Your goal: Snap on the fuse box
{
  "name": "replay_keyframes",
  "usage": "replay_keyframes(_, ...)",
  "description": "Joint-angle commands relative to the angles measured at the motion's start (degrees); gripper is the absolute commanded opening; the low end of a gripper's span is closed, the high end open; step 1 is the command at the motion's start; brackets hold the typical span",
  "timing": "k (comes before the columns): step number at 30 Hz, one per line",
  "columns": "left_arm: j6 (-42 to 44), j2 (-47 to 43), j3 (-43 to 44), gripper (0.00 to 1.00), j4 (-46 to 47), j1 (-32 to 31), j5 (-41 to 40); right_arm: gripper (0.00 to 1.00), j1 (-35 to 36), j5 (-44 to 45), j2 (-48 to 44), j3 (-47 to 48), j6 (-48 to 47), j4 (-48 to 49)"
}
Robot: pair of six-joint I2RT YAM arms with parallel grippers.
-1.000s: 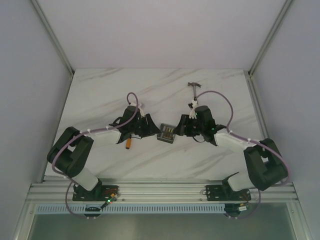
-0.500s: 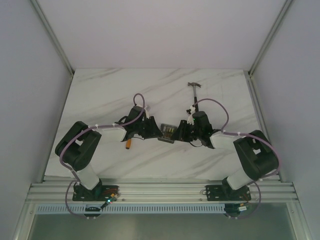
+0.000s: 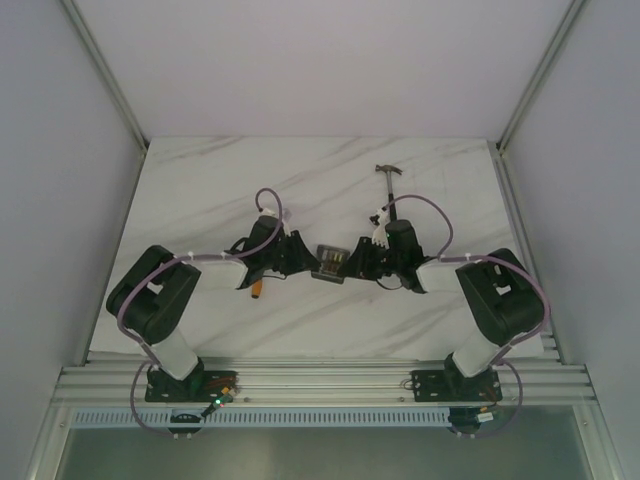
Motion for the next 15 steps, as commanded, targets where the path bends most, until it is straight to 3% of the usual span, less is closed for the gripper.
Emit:
replay_keyframes(1,-4.1,0.9,-6.0,0.38,0.8,-3.6,5.4,0.27,3.0,4.3,6.6,-0.7,-5.2,-5.1)
replay_keyframes(8,-3.8,-7.9,-7.5,0.42,-1.1,-3.6,1.5,0.41,3.0,11.1,-3.4,5.8,-11.9,-15.5)
replay_keyframes(15,1.2,-21.1,-8.1,0.60,-9.7,-0.4,-10.1,0.64,0.8,26.1,-15.9,7.4,-17.4,-24.2)
